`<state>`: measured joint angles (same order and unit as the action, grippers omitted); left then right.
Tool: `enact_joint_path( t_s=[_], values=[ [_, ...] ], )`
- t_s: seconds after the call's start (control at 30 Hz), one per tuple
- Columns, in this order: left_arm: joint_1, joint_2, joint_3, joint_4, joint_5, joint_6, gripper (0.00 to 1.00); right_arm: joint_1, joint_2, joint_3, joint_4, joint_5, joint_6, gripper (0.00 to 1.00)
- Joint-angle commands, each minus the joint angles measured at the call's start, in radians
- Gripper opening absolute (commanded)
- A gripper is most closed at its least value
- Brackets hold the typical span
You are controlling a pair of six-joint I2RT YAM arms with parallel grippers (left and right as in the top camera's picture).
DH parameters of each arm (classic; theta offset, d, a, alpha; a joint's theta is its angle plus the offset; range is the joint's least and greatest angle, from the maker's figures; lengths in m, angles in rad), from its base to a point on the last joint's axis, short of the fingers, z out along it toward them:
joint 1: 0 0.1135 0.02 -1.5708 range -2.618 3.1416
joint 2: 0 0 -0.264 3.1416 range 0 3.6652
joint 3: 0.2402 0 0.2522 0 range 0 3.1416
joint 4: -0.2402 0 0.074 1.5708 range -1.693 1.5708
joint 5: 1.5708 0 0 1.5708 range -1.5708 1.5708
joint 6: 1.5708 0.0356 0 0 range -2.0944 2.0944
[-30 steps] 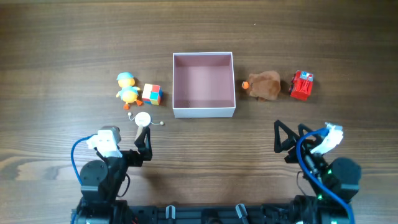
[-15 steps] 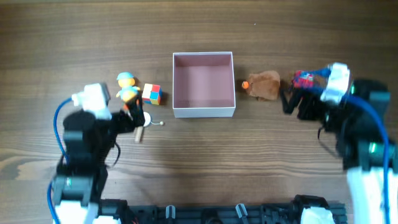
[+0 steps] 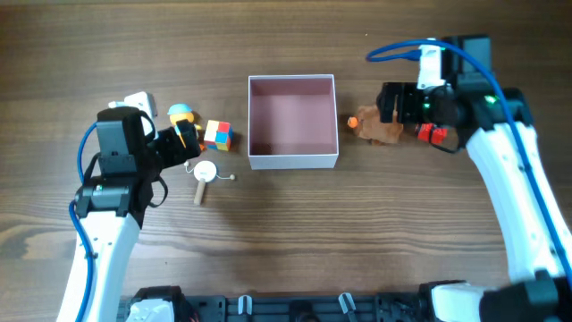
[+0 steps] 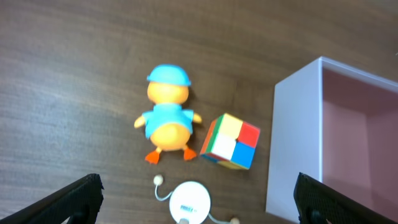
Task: Pack container
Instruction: 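Move the right gripper over the brown plush toy and lower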
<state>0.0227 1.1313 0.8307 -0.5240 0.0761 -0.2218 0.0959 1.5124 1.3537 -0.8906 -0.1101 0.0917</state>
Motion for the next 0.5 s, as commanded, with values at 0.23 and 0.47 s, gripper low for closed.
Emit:
enact_joint_path(
  t_s=[0.23, 0.47],
  values=[
    [0.006, 0.016, 0.020, -0.027, -0.003, 0.021, 1.00, 0.002, 0.280, 0.019, 0.048, 0.058, 0.042, 1.00],
    [0.006, 0.016, 0.020, -0.027, -0.003, 0.021, 1.00, 0.002, 0.379, 0.019, 0.053, 0.059, 0.042, 1.00]
  ],
)
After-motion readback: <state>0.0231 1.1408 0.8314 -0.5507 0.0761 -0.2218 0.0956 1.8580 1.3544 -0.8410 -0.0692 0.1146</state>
